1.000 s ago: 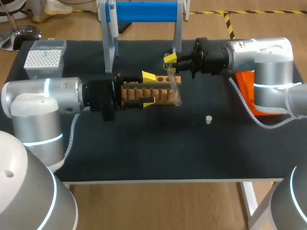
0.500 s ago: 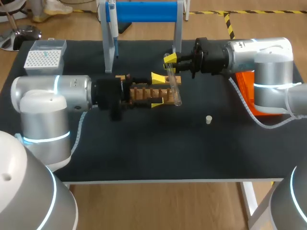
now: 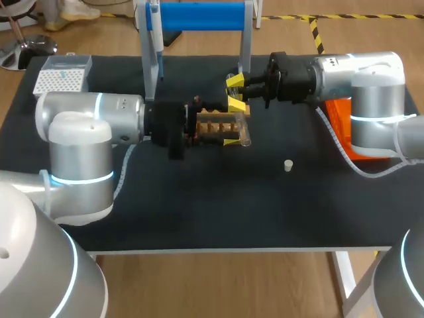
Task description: Invert the test tube, pick up the pipette, mount the tip to pipette, aspirate from beaker and dispense into the tube, eject the tip, return the pipette, and cap with the stopper.
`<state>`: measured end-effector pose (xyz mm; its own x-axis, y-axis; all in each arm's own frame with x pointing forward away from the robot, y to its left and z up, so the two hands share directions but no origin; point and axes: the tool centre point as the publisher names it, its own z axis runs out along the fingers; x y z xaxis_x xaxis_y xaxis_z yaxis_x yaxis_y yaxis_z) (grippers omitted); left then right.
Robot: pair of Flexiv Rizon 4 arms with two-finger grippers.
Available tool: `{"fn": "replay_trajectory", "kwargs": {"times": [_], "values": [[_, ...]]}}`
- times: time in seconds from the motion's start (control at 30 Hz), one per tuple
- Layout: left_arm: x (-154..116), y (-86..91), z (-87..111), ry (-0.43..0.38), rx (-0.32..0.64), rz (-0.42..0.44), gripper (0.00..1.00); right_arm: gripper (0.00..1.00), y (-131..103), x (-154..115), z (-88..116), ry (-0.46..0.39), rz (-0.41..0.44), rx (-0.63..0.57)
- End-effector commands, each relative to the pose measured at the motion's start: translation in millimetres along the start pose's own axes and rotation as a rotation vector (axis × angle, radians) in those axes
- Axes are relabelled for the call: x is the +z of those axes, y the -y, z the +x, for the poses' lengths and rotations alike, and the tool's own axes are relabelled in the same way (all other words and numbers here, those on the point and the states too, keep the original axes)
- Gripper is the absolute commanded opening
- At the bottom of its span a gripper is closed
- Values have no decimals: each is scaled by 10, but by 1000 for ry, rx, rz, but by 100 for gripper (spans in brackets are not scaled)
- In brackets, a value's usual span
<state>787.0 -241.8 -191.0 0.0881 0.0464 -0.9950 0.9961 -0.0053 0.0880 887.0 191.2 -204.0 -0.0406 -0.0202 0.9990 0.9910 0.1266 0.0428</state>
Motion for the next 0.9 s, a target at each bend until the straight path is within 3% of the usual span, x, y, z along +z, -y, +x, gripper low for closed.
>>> {"fn": "replay_trajectory", "kwargs": {"times": [0.03, 0.7, 0.73, 0.77, 0.8, 0.83, 0.87, 0.9], "values": [[71, -25, 16, 6, -6, -1, 100, 0, 1, -8, 6, 2, 0, -1], [157, -19, -2, -16, -14, 16, 100, 0, 1, -8, 6, 2, 0, -1], [162, -19, -5, -17, -14, 16, 98, 0, 1, -8, 6, 2, 0, -1], [168, -19, -8, -17, -13, 17, 73, 0, 1, -8, 6, 2, 0, -1], [172, -19, -10, -18, -12, 17, 58, 0, 1, -8, 6, 2, 0, -1], [174, -19, -10, -19, -12, 17, 57, 0, 1, -8, 6, 2, 0, -1], [176, -19, -10, -18, -11, 18, 64, 0, 1, -8, 6, 2, 0, -1], [178, -19, -10, -17, -10, 19, 55, 0, 1, -8, 6, 2, 0, -1]]}}
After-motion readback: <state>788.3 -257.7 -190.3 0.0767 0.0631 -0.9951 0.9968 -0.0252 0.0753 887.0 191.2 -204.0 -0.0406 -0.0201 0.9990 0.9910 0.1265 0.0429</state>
